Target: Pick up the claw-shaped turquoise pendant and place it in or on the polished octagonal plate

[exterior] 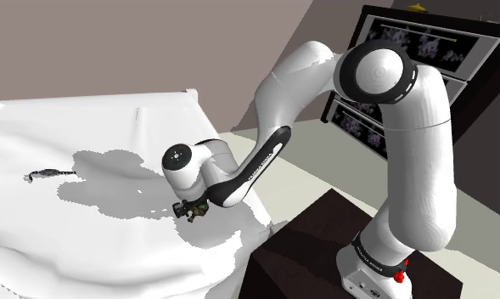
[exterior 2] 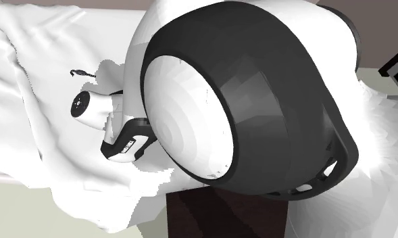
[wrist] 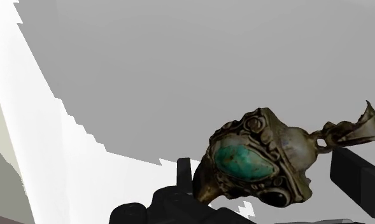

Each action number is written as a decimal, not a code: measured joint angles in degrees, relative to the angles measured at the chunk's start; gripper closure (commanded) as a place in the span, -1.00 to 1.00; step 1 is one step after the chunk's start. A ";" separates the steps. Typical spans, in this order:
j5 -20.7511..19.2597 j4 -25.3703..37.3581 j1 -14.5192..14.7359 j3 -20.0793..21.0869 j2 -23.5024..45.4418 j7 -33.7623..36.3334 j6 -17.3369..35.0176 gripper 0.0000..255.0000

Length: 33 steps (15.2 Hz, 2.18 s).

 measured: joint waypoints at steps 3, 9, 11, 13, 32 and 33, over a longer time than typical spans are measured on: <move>0.00 0.01 -0.01 -0.02 0.00 0.00 -0.06 1.00; 0.01 0.02 -0.01 0.00 0.01 -0.03 -0.02 1.00; 0.00 0.01 0.00 0.00 0.01 -0.01 0.00 1.00; 0.76 -0.29 -0.36 0.50 -0.89 -0.60 -0.38 1.00; 9.60 0.96 -6.36 4.43 -9.15 -12.12 -5.21 1.00; 9.68 2.42 -6.92 4.05 -8.56 -13.59 -5.63 1.00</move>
